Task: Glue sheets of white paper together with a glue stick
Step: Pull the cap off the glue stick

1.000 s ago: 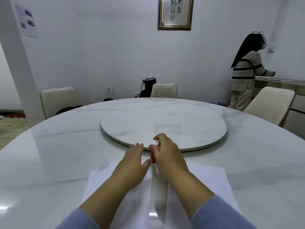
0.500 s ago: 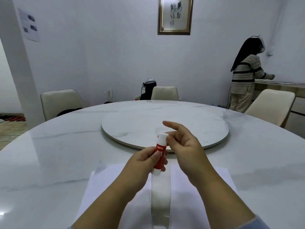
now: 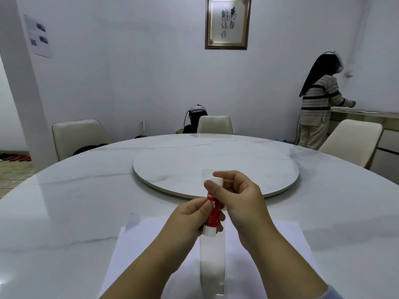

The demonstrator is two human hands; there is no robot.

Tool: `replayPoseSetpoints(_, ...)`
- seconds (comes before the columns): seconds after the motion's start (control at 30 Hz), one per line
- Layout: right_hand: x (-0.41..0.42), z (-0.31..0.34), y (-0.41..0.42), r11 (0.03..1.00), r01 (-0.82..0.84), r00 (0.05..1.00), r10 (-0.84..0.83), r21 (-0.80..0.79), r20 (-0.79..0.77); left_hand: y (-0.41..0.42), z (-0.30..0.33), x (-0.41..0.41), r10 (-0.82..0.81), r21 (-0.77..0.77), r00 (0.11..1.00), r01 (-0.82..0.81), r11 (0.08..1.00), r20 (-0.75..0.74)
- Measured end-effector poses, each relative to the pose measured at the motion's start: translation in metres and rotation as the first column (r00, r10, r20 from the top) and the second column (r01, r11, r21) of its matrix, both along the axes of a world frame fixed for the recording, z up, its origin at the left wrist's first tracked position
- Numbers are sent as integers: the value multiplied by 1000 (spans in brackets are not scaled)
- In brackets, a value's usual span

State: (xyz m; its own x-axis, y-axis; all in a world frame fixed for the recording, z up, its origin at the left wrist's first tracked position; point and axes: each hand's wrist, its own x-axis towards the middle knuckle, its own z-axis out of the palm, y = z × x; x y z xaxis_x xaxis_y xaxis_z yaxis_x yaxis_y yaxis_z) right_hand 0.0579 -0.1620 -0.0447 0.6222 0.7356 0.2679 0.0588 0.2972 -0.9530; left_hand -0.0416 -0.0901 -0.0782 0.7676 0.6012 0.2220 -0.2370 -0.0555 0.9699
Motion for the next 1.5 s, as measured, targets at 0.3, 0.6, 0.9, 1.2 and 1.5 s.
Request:
replayPoseSetpoints(0.3, 26, 28, -1, 921, 228, 953, -143, 317, -269, 4, -2, 1, -11, -77, 1000, 11, 997, 4)
replayPoseSetpoints(0.6, 51, -40, 41, 823, 361, 871, -130, -439, 473, 16, 2, -1, 218, -217, 968, -187, 958, 126)
replayPoseSetpoints(0.9, 44, -49, 48, 715, 525, 686, -35, -462, 727, 20, 0, 1, 313, -245, 946, -285, 927, 85)
replayPoseSetpoints(1.2, -30, -13, -12, 844, 263, 811, 70, -468, 580, 19, 10, -5, 378, -254, 912, -332, 908, 157)
replayPoseSetpoints(1.5, -28, -33, -5, 963, 180, 896, -77, -200, 437, 9, 18, -17, 283, -166, 943, -255, 952, 173)
